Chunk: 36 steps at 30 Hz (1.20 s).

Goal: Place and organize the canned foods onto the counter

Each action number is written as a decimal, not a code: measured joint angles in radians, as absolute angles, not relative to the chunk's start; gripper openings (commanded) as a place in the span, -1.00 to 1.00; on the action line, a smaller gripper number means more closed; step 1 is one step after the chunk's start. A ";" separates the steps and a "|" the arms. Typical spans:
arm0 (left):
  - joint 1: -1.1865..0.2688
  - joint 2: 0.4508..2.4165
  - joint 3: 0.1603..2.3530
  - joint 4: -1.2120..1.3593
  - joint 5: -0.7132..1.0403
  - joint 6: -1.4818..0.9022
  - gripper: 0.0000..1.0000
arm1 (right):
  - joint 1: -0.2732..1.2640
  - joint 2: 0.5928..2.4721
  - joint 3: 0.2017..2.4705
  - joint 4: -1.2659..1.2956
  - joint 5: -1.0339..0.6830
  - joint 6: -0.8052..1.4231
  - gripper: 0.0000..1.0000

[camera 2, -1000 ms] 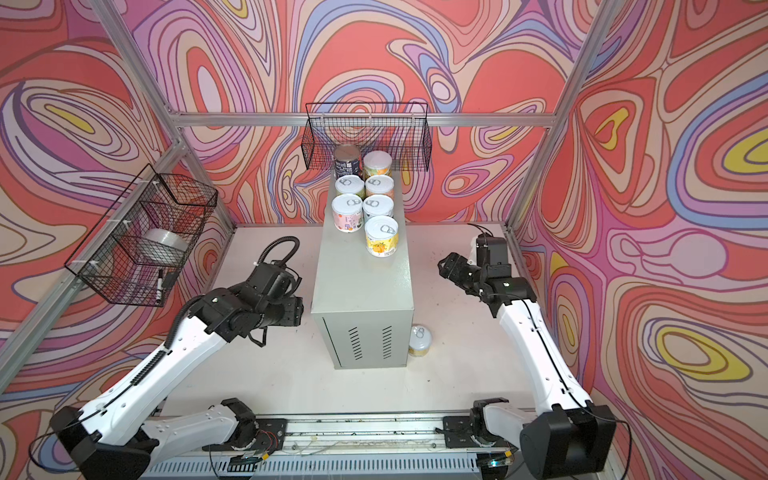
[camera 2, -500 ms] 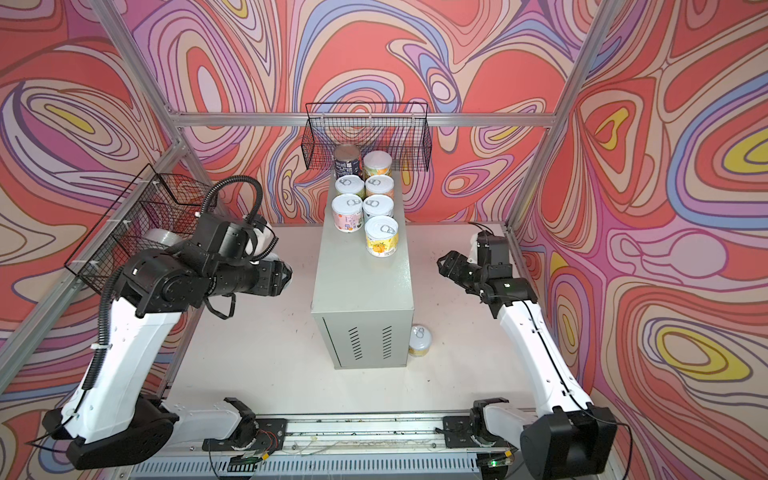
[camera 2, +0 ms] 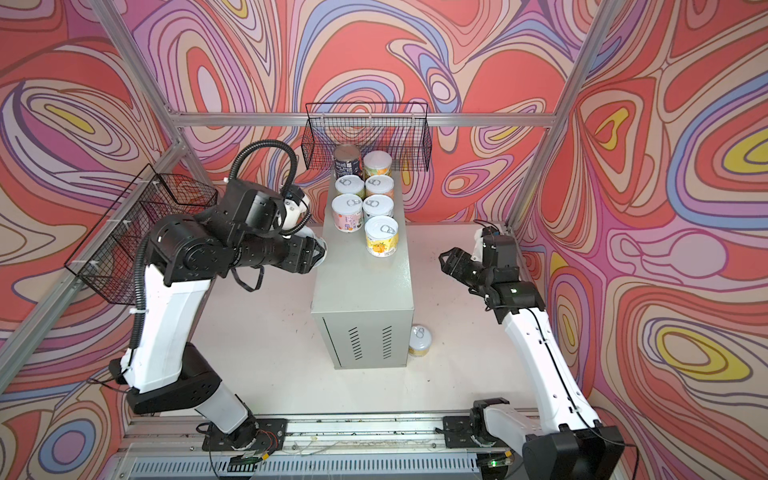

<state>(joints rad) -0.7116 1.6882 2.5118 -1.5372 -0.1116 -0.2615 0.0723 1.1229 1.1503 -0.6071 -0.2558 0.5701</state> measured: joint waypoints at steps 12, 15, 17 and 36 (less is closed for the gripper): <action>-0.782 1.750 2.482 -1.481 -0.132 -0.262 -0.52 | 0.072 1.100 1.174 -0.596 -0.255 0.562 0.51; -0.782 1.758 2.473 -1.464 -0.141 -0.261 -0.27 | 0.072 1.100 1.174 -0.590 -0.255 0.560 0.51; -0.782 1.758 2.455 -1.431 -0.143 -0.258 -0.10 | 0.072 1.100 1.174 -0.588 -0.256 0.560 0.51; -0.784 1.779 2.428 -1.320 -0.201 -0.186 1.00 | 0.072 1.101 1.176 -0.576 -0.263 0.562 0.52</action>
<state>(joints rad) -0.7841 1.7786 2.4275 -1.3197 -0.2008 -0.1860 0.0723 1.1007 1.1755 -0.5758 -0.2626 0.5625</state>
